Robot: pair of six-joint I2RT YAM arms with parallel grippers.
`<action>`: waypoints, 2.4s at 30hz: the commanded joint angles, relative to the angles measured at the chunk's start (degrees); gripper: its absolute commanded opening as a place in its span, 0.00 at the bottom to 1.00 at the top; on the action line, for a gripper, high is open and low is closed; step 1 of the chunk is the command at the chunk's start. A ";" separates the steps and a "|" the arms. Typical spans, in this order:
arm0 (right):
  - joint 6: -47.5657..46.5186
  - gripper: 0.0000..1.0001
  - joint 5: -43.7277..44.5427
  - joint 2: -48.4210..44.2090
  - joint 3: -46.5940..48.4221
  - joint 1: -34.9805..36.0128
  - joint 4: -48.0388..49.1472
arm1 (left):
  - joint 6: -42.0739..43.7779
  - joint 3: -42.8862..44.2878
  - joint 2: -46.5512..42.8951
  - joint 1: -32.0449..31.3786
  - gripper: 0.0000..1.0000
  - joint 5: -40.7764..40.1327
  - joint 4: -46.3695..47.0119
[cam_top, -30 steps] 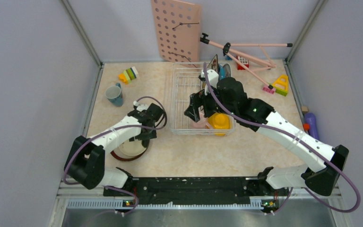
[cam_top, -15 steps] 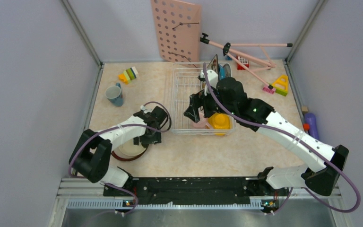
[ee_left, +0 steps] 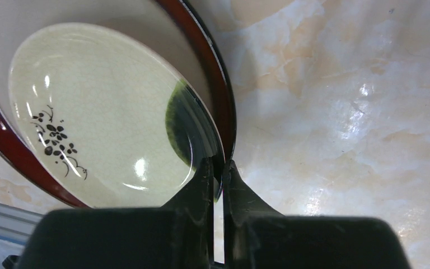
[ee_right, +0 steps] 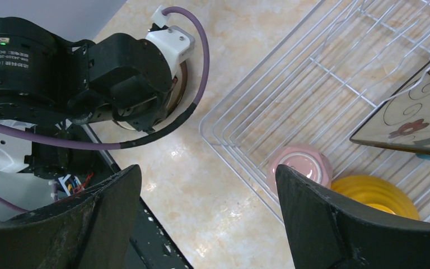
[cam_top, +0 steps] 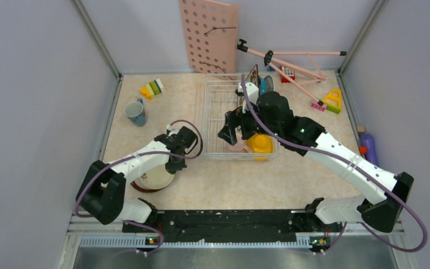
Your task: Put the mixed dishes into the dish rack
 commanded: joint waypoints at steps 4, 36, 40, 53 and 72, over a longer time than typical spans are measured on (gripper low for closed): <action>0.51 0.88 -0.20 -1.67 0.92 0.78 2.64 | -2.16 5.64 -6.86 0.10 0.00 1.80 -5.04; 9.57 0.88 30.60 -11.66 -9.76 -0.81 3.74 | -9.52 27.97 -17.08 16.62 0.00 48.85 27.43; 10.87 0.88 30.95 -14.78 -12.23 -4.69 3.65 | -16.62 27.79 -10.17 16.55 0.00 59.15 41.91; 7.95 0.88 34.43 -22.60 -15.74 -6.74 8.08 | -16.64 42.84 15.00 14.69 0.00 68.86 52.13; 5.62 0.88 35.14 -21.08 -15.67 -7.69 11.15 | -13.13 52.22 34.86 15.20 0.00 67.28 46.98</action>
